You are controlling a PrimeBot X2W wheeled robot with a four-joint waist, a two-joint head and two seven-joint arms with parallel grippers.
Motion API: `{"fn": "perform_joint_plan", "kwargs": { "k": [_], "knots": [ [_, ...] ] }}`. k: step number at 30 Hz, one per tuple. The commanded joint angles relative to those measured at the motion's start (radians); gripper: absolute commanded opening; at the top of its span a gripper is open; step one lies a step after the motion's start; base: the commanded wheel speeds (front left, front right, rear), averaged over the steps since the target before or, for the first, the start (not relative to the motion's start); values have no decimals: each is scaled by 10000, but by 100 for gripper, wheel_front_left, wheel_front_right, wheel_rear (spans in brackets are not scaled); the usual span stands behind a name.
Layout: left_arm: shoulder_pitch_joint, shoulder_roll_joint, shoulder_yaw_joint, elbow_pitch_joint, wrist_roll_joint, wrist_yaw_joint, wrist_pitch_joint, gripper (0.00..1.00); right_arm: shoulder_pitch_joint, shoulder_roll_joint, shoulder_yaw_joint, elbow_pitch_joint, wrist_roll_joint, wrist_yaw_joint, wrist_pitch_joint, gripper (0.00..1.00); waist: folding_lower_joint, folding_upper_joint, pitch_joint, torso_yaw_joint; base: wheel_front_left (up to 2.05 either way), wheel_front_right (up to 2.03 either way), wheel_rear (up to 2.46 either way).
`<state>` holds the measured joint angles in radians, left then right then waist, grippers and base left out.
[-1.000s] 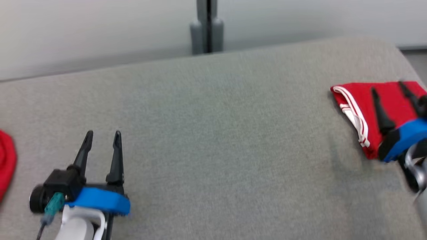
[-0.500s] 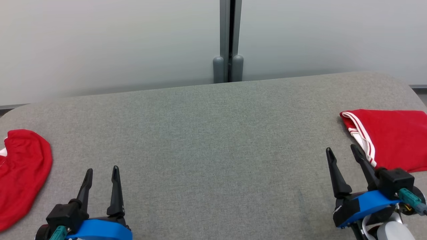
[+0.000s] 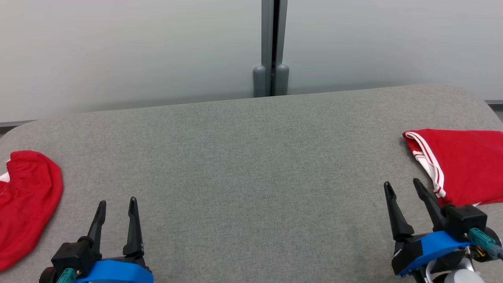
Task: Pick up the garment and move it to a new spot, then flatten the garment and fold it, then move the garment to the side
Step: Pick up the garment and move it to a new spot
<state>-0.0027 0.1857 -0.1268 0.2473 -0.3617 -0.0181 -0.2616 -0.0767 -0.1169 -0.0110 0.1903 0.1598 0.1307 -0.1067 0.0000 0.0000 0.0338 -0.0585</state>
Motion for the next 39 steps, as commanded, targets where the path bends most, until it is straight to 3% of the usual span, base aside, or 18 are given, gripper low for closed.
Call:
{"fn": "perform_joint_plan", "kwargs": {
  "k": [1,10,29,39],
  "knots": [
    [34,-15,89,8,36,-19,-45,100,156,56,70,13,44,2,73,100,0,0,30,16,0,0,0],
    [-155,-116,257,-2,214,-121,-46,100,83,23,411,196,161,2,141,100,0,0,176,588,0,0,0],
    [53,-158,586,-20,433,-232,-46,100,-96,44,583,180,185,2,39,100,0,0,184,4113,0,0,0],
    [127,-160,736,-41,394,-256,-42,100,-113,32,666,338,218,2,-8,100,0,0,175,4444,0,0,0]
  ]
}}
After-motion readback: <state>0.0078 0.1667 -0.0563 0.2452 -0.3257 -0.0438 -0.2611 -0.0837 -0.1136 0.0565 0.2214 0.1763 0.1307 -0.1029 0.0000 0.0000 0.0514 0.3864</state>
